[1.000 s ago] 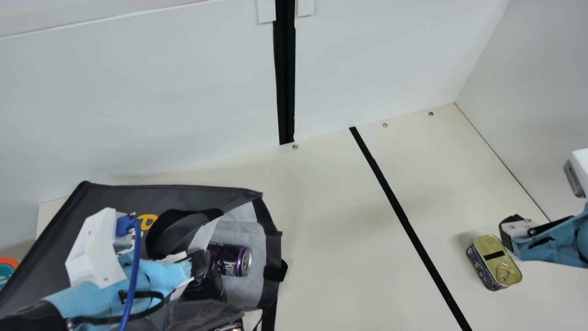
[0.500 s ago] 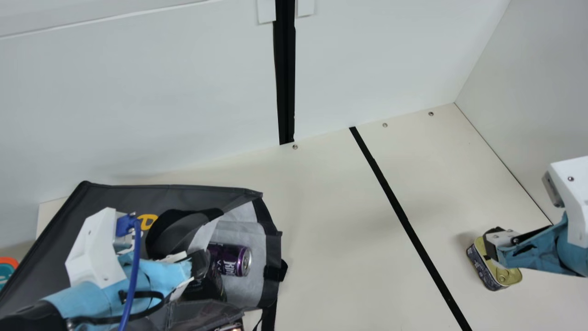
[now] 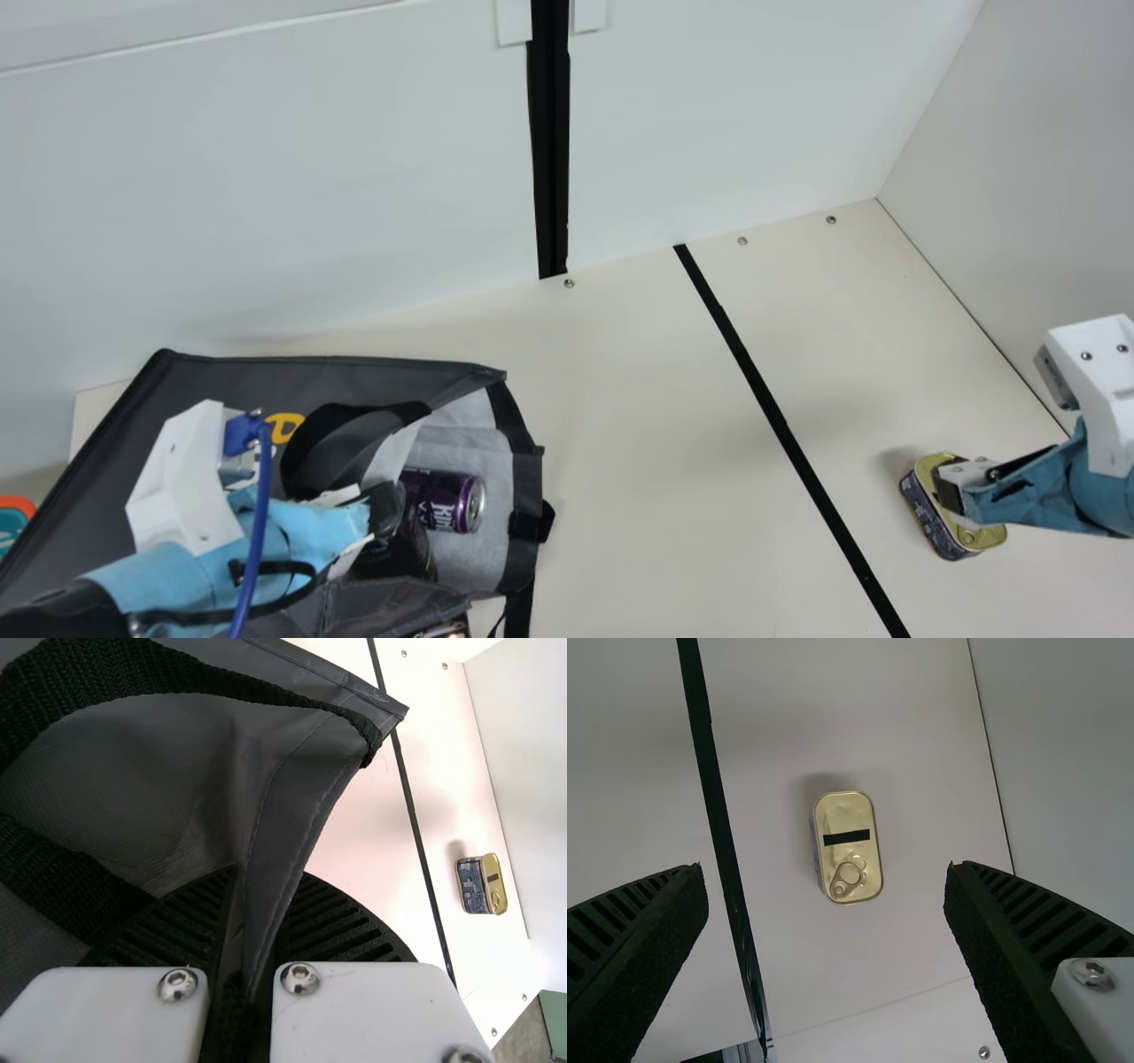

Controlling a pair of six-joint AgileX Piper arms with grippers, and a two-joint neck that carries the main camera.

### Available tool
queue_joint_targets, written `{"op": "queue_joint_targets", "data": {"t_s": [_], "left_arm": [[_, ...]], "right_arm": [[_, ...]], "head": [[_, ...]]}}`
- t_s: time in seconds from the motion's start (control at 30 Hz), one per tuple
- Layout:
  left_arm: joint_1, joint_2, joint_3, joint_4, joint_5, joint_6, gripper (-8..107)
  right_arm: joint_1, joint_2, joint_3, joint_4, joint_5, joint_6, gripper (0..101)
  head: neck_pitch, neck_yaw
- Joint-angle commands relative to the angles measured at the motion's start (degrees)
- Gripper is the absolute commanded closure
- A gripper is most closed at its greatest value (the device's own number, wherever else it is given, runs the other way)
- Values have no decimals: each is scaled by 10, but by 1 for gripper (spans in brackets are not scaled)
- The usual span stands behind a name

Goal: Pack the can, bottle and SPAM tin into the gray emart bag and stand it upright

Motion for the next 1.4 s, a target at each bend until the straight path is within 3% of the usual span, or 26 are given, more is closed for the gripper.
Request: {"op": "queue_joint_targets", "data": {"t_s": [0.0, 0.57, 1.07, 1.37], "left_arm": [[0, 0, 0, 0, 0, 0, 107], [0, 0, 0, 0, 0, 0, 107], [0, 0, 0, 0, 0, 0, 107], [0, 0, 0, 0, 0, 0, 107]], "right_arm": [[-9, 5, 1, 3, 1, -18, 6], [-86, 41, 14, 22, 1, -140, 6], [-134, 67, 41, 42, 0, -196, 6], [-125, 94, 77, 43, -42, -195, 6]], "head": [[-13, -1], [-13, -1], [-13, -1], [-13, -1]]}}
